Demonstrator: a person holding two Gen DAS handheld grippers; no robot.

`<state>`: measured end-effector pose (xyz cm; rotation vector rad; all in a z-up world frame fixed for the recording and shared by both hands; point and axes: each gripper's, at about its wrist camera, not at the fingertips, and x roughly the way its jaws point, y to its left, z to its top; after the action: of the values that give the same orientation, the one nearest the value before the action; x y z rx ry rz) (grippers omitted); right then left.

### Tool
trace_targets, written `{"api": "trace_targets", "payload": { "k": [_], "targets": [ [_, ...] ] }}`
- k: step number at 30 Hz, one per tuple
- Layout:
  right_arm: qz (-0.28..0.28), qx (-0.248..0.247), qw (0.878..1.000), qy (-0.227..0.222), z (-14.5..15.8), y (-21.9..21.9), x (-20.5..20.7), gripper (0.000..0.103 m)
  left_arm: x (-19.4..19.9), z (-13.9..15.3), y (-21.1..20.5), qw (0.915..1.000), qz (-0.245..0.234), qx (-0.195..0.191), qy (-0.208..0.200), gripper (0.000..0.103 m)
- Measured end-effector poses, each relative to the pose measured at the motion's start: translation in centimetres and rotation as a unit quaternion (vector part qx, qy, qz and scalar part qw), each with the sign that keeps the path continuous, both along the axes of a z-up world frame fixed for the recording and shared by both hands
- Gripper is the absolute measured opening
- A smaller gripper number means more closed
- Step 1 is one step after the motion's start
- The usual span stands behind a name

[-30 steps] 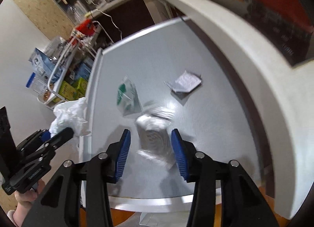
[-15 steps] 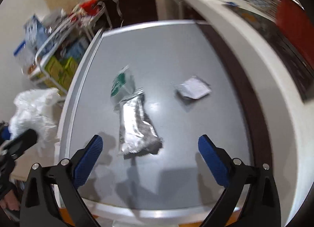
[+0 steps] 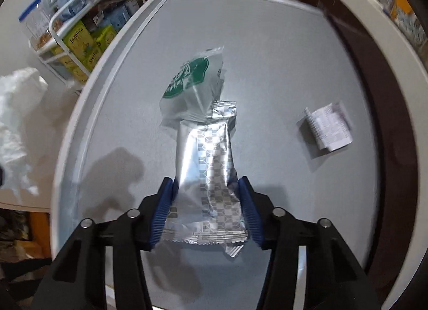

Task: Collect trash
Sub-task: 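Lift the foil wrapper with right tool while left tool holds the tissue, then carry the tissue and foil wrapper down over the paper bag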

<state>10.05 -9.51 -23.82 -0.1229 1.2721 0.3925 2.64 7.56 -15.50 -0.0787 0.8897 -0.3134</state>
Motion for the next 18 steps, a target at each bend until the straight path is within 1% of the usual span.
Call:
{"api": "trace_targets", "payload": {
  "k": [4,9,12,15,18],
  "targets": [
    [-0.011,0.021,1.0,-0.003,0.9,-1.5,-0.9,0.042,0.1,0.1,0.1,1.0,-0.002,0.0,0.0,0.036],
    [-0.025,0.033,0.999,-0.023,3.2,-4.1,-3.6,0.042,0.0,0.5,-0.4,0.9999,-0.008,0.007,-0.005,0.036],
    [-0.048,0.05,0.997,-0.041,5.2,-5.9,-5.2,0.042,-0.3,1.2,-0.8,0.9999,-0.01,0.003,-0.013,0.036],
    [-0.073,0.075,0.992,-0.07,7.9,-7.8,-7.1,0.042,-0.9,1.9,-1.4,0.9996,-0.016,0.003,-0.022,0.036],
    [-0.083,0.089,0.988,-0.095,10.0,-8.9,-8.7,0.042,-1.6,2.6,-2.1,0.9992,-0.022,0.008,-0.033,0.036]
  ]
}}
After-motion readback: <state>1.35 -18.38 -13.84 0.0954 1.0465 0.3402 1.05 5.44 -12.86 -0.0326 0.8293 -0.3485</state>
